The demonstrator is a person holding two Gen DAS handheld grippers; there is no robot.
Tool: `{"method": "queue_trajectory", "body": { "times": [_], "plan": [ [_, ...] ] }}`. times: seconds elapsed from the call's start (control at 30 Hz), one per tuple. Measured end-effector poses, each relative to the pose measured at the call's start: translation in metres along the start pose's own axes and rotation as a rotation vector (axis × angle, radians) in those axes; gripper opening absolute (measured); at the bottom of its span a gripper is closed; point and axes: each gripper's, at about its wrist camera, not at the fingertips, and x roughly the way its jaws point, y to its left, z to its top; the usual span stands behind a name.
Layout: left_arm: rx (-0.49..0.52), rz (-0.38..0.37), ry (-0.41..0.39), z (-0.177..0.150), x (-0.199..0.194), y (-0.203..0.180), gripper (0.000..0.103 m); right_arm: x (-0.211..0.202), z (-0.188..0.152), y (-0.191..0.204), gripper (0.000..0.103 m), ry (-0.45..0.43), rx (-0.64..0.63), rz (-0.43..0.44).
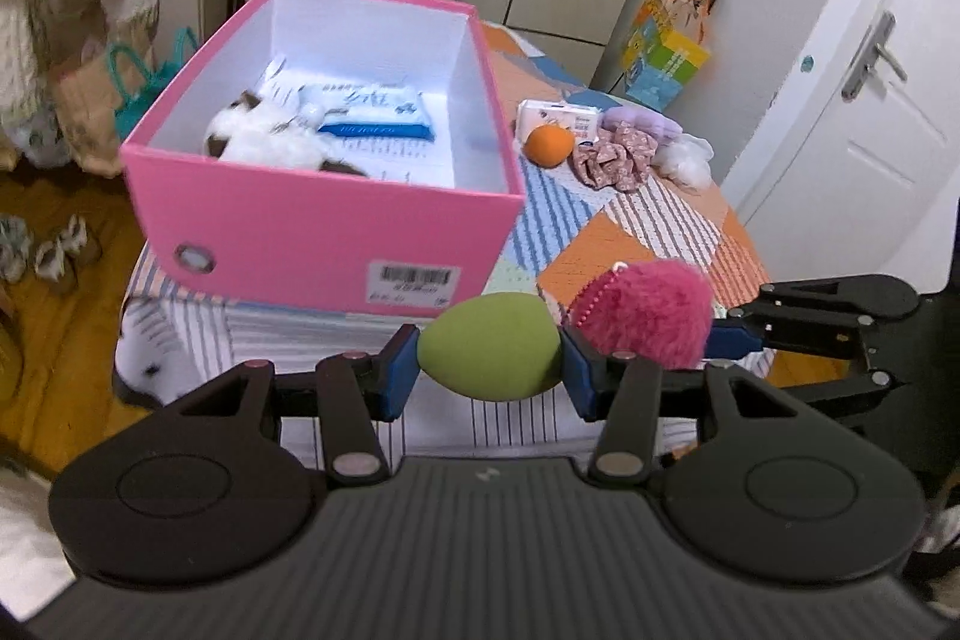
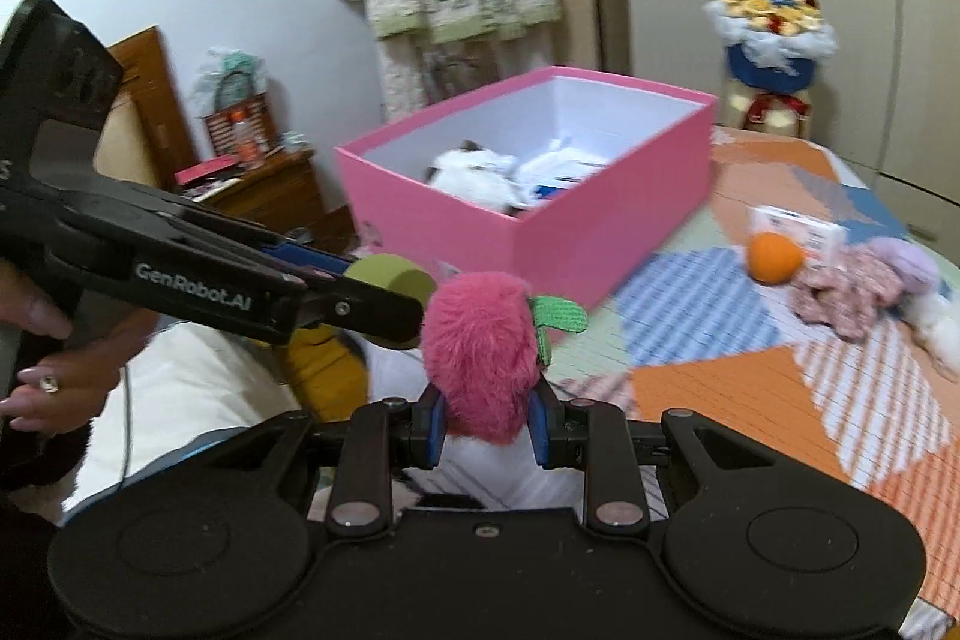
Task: Organize soft objects
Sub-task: 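Carry the green sponge in the left tool and pompom in the right tool over the pink box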
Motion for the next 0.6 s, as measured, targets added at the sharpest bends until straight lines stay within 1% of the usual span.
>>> {"method": "queue_trajectory", "body": {
  "times": [0.1, 0.2, 0.3, 0.4, 0.6],
  "plan": [
    [-0.015, 0.024, -0.015, 0.004, -0.015, 0.013, 0.049, 0.003, 0.01, 0.01, 0.031, -0.007, -0.023, 0.026],
    [0.005, 0.063, -0.051, 0.011, -0.028, 0.021, 0.049, 0.007, 0.021, 0.017, 0.031, -0.015, -0.04, 0.048],
    [0.026, 0.077, -0.081, 0.022, -0.034, 0.026, 0.049, 0.012, 0.037, 0.018, 0.031, -0.033, -0.055, 0.063],
    [0.031, 0.062, -0.094, 0.038, -0.029, 0.033, 0.049, 0.019, 0.053, 0.015, 0.031, -0.052, -0.065, 0.071],
    [0.064, 0.038, -0.106, 0.075, -0.003, 0.041, 0.049, 0.039, 0.084, -0.003, 0.031, -0.065, -0.053, 0.032]
  ]
}}
